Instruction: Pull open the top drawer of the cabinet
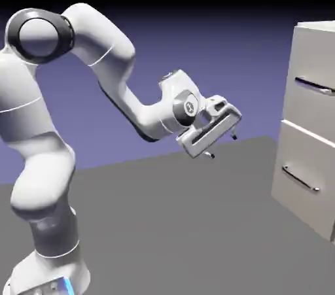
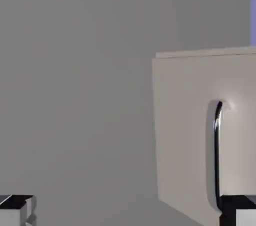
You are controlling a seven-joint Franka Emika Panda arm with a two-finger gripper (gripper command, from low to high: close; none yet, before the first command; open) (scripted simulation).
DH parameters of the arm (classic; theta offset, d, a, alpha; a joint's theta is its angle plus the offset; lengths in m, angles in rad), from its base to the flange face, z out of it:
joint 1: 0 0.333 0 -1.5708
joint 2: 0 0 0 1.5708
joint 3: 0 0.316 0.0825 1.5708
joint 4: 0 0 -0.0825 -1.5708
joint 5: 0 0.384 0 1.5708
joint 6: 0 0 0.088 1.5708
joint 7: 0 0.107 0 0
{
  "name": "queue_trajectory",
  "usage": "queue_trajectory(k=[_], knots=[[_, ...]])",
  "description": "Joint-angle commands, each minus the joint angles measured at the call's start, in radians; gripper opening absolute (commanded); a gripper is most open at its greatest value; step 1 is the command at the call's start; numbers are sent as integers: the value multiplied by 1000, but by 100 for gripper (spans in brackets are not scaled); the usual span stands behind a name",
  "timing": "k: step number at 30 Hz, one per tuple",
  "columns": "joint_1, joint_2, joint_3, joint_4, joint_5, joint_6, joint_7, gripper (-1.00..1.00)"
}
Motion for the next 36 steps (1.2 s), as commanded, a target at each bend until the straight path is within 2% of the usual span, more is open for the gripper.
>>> queue_trajectory(k=[1,36], knots=[[-21,22,24,14,-44,-6,-42,0],[-765,800,880,521,-1566,-207,-1497,0]])
